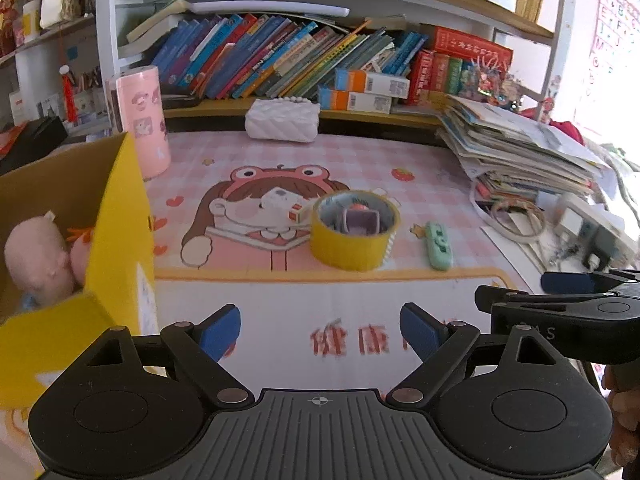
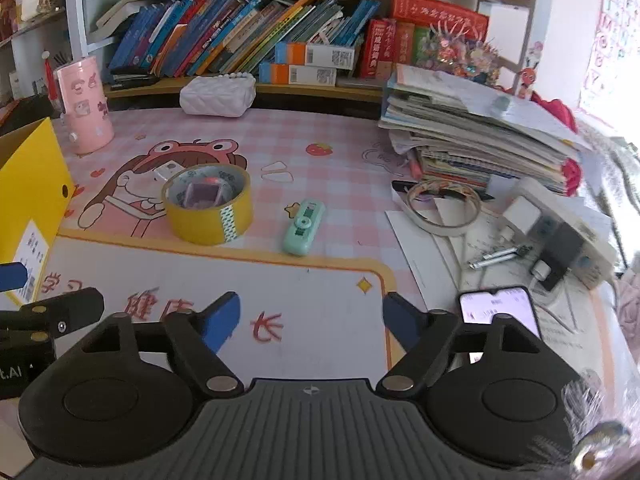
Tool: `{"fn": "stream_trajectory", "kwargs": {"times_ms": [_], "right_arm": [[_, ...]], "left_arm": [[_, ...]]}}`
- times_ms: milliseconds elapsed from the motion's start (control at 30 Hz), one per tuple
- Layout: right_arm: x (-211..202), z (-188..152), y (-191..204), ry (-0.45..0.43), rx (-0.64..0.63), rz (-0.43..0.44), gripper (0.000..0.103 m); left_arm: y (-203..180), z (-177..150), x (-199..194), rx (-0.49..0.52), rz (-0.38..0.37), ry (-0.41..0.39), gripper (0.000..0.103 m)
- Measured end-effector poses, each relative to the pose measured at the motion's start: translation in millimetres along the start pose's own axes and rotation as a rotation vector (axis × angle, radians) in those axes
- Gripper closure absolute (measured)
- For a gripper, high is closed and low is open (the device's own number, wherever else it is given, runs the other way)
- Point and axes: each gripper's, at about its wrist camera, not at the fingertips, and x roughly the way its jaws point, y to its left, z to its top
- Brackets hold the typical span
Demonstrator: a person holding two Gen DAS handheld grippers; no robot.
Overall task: Organize objects
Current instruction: 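Grasp the mint-green stapler with the right tool while the left tool approaches the tape roll, then grasp the yellow tape roll by its rim with the left tool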
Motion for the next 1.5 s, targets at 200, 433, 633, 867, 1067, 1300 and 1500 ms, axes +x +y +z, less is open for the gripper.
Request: {"fn": "stream_trajectory", "kwargs": {"times_ms": [200,433,633,867,1067,1300,1500], "right_arm": [[38.4,23.0,-15.5,0.027,0.063,0.061,0.047],[90.9,43.0,-15.3,0.060,0.058,0.100,0.058],[116.9,49.4,-11.6,0.095,0.029,0.119,0.066],[125.0,54.4,-16.3,0.076,-0.038,0.137,0.080],[103.1,60.1,-42.0,0.025,0.046,0.142,0.080],[73.0,52.6,-60.4,0.025,0.111,0.158,0.080],[60.3,45.5,-72.5,0.031,0.131,0.131,0.080]], "left_arm": [[-5.7,17.4,21.0,0.005,0.039,0.005,0.014],[-7.2,29.1,36.8,0.020,0.074,0.018,0.014],[-8.5,36.9,49.5,0.013,0.077,0.025,0.010],[-18.0,43.1,69.1,0.042,0.061,0.035,0.009],[-25.5,48.1,89.6,0.044,0.051,0.047,0.006],[-40.1,54.3,122.6,0.073,0.019,0.067,0.005],[-45.7,59.0,143.7,0.088,0.027,0.076,0.007]]}}
